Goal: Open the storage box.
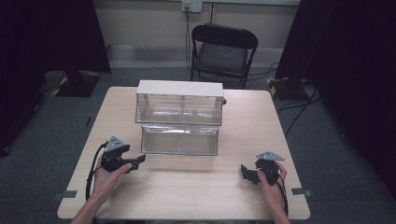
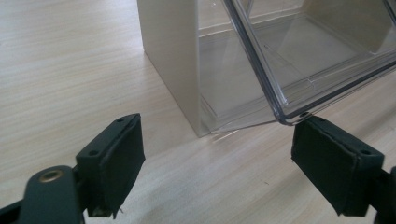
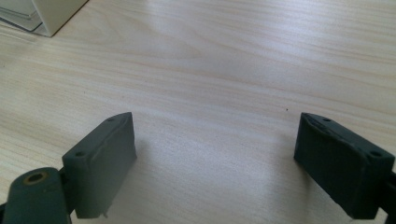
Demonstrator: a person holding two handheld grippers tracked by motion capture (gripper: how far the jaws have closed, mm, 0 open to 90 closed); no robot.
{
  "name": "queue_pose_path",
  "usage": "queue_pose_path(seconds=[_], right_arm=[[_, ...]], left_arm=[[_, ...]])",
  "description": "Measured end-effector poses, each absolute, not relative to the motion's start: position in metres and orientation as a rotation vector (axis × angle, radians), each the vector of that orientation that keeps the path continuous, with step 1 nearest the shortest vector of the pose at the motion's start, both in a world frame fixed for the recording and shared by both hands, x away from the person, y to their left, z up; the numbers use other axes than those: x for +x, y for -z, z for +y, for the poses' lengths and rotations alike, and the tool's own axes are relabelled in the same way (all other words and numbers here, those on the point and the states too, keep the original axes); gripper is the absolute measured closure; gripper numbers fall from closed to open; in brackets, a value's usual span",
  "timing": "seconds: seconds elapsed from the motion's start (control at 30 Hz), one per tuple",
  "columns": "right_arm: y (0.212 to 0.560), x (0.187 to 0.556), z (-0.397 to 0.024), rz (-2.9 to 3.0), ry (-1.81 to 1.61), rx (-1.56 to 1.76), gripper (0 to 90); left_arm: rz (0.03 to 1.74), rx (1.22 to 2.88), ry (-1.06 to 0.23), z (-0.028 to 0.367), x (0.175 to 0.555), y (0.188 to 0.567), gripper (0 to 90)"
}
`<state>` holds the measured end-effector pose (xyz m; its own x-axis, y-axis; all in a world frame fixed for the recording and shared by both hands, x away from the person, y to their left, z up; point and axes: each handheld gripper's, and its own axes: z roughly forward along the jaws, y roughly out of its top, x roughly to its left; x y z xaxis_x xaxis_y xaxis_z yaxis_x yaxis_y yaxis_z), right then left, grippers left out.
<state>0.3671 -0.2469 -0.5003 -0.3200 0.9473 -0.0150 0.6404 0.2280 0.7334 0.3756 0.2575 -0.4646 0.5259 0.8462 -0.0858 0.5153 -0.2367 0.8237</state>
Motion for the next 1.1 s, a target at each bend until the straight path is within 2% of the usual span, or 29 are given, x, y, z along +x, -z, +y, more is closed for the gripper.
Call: queue_pose_path(seconds=[0.33, 0.8, 1.1], right_arm=[[0.5, 0.367, -0.247, 2.043, -0.879, 1.458, 12.0], [0.5, 0.367, -0.247, 2.043, -0.879, 1.458, 12.0], [0.5, 0.367, -0.247, 2.043, -0.879, 1.458, 12.0]], left_arm=[[1.083, 1.94, -0.491, 0.248, 0.381, 0.467, 15.8], [1.037, 1.947, -0.438, 0.245, 0.385, 0.465, 14.0], [1.017, 1.955, -0.434, 0.241, 0.386, 0.464, 15.6]])
